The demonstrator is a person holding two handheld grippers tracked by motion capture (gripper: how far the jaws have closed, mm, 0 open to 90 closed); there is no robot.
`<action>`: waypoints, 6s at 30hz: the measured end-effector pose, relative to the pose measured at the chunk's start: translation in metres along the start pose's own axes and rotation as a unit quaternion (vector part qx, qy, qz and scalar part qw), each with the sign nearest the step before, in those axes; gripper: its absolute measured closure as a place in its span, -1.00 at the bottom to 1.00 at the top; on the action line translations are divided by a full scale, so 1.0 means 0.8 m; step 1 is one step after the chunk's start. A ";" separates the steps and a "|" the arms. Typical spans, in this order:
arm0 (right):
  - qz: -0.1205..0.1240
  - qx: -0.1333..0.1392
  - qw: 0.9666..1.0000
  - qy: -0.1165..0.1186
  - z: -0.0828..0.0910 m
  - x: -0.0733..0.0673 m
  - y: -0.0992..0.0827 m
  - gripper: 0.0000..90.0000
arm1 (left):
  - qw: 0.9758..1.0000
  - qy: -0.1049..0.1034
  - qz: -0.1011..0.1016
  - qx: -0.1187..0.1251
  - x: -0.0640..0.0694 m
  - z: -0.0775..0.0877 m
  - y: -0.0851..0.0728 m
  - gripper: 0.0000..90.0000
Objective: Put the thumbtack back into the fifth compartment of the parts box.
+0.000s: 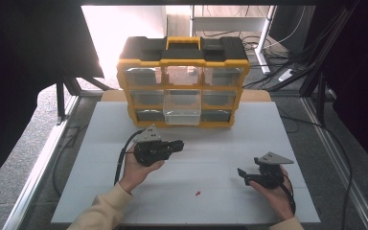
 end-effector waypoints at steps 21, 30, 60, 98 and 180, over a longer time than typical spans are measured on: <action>0.002 0.003 1.000 -0.001 0.001 0.000 0.001 -0.58 | 1.000 0.013 -0.003 0.022 -0.014 -0.001 0.035 0.86; 0.002 0.004 1.000 -0.001 0.001 0.000 0.001 -0.58 | 0.999 0.027 -0.003 0.026 -0.026 -0.004 0.046 0.86; 0.002 0.003 1.000 -0.002 0.001 0.000 0.000 -0.59 | 0.997 0.074 -0.010 0.032 -0.068 -0.017 0.080 0.86; 0.003 0.003 1.000 0.001 0.001 0.001 0.000 -0.59 | 0.994 0.107 0.000 0.031 -0.112 -0.044 0.101 0.14; 0.006 -0.002 1.000 0.001 -0.001 -0.002 -0.001 -0.59 | 0.972 -0.072 -0.024 -0.222 0.071 -0.071 -0.107 -0.33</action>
Point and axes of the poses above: each handheld gripper's, and its own axes: z roughly backward along the jaws, y roughly out of its top, x roughly to its right, the point moved 2 cm from there along -z, roughly forward along the jaws, and after that the axes turned 15 degrees about x, right-handed, at the moved point
